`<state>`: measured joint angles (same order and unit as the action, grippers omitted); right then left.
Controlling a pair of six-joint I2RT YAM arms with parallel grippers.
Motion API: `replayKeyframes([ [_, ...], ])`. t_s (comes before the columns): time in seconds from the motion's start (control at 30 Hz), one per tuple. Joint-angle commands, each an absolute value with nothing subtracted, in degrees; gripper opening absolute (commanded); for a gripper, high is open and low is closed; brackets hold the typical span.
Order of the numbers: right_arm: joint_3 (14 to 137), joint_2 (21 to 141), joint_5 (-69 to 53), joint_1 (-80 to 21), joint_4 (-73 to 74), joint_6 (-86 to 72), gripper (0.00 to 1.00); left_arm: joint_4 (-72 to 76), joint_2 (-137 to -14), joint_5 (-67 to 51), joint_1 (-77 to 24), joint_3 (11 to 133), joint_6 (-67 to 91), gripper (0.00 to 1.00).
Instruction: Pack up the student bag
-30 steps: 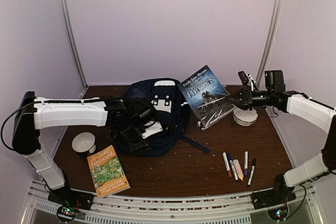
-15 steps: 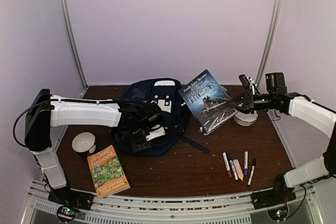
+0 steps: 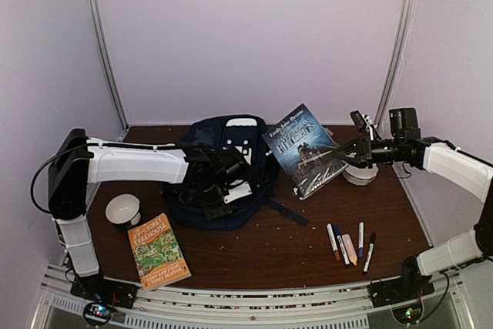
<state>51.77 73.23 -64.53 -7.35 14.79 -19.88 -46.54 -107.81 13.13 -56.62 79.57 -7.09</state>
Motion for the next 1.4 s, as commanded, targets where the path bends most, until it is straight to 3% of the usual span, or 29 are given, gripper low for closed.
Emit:
replayKeyframes([
  [0.0,52.16,70.39,-67.17,-7.06,9.13,-18.81,0.0,-46.3,-107.84,12.48,-56.25,79.88,-9.44,0.46],
  [0.13,52.25,70.94,-67.11,-7.04,9.2,-18.78,0.0,-46.32,-109.26,16.01,-56.25,80.01,-10.0,0.46],
  [0.33,52.06,71.19,-66.98,-7.04,9.18,-18.56,0.0,-45.72,-111.86,23.49,-56.25,82.85,-8.88,0.33],
  [0.47,52.03,70.95,-66.82,-7.03,10.15,-17.88,0.0,-46.44,-110.72,23.5,-55.95,86.44,-7.05,0.07],
  [0.53,52.34,70.74,-66.67,-7.03,11.18,-17.53,0.0,-47.02,-108.95,21.31,-55.69,89.04,-5.49,0.0],
  [0.93,59.99,71.36,-73.08,-7.08,30.25,-16.21,0.0,-41.83,-105.5,12.65,-49.96,104.49,2.61,0.0],
  [1.17,44.82,64.69,-73.73,-7.71,8.27,-36.89,0.0,-37.84,-108.97,6.68,-46.96,110.9,5.73,0.0],
  [1.37,43.65,64.85,-72.01,-12.24,8.44,-37.68,0.0,-37.13,-112.5,3.85,-46.91,116.1,8.01,0.0],
])
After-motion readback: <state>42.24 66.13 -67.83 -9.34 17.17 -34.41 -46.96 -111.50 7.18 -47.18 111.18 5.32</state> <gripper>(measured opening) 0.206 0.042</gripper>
